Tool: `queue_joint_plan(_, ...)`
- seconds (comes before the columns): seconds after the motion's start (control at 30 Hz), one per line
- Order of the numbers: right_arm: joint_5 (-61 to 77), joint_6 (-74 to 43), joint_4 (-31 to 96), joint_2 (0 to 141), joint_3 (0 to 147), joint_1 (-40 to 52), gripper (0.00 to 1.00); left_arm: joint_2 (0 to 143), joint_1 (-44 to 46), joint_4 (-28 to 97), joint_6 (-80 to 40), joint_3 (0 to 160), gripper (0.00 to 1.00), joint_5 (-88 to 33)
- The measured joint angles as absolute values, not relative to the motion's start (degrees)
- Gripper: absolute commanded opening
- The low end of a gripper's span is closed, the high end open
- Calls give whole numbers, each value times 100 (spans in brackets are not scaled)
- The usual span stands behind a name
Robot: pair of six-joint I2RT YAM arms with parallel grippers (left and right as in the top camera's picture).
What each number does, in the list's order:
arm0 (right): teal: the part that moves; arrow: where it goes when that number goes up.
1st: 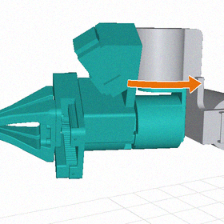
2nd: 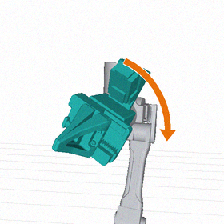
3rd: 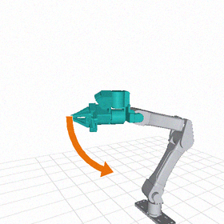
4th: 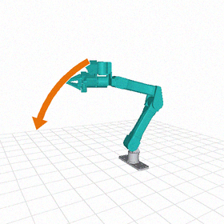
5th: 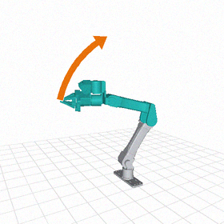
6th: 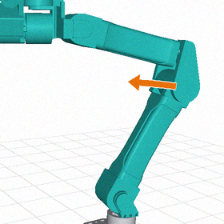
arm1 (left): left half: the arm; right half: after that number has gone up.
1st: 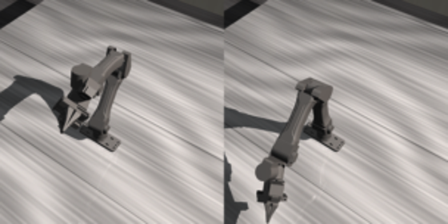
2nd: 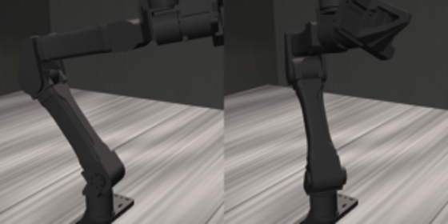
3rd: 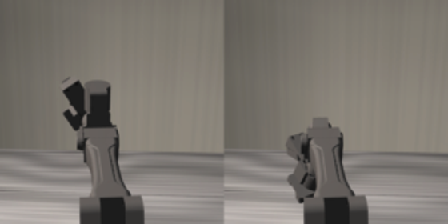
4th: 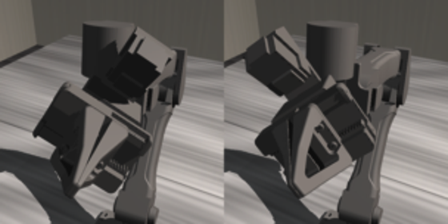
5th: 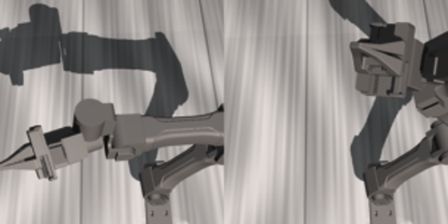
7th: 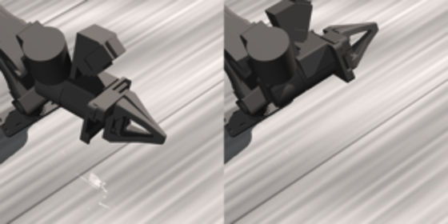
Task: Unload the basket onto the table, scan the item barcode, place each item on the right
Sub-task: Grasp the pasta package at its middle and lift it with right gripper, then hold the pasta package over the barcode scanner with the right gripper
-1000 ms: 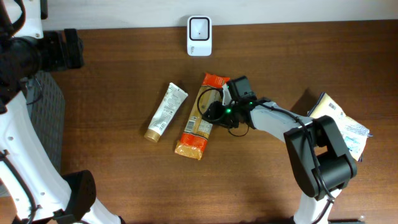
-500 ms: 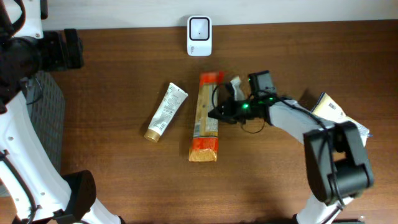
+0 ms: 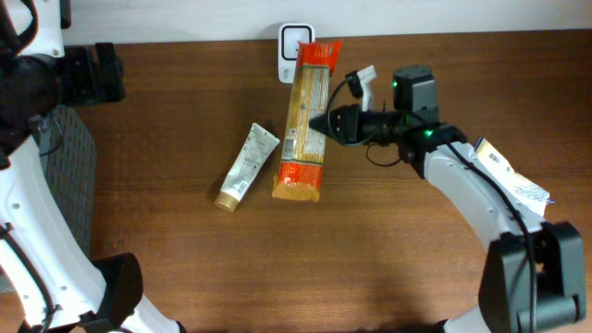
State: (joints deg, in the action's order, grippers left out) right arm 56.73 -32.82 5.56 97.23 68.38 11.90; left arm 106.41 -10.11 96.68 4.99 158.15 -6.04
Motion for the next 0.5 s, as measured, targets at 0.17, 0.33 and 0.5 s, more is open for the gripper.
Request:
queue_joint_plan(0.17,6910,-3675,550,9400,7859,499,4,10641,-1011,9668,499,15815,99,-604)
queue_joint_plan(0.33,7937,-3927,438,9253,8506,158,4,10641,-1011,9666,499,15815,99,-604)
queue_joint_plan(0.5,6737,-3092,2167,9240,8611,405,4,10641,-1011,9662,502,15815,99,-600)
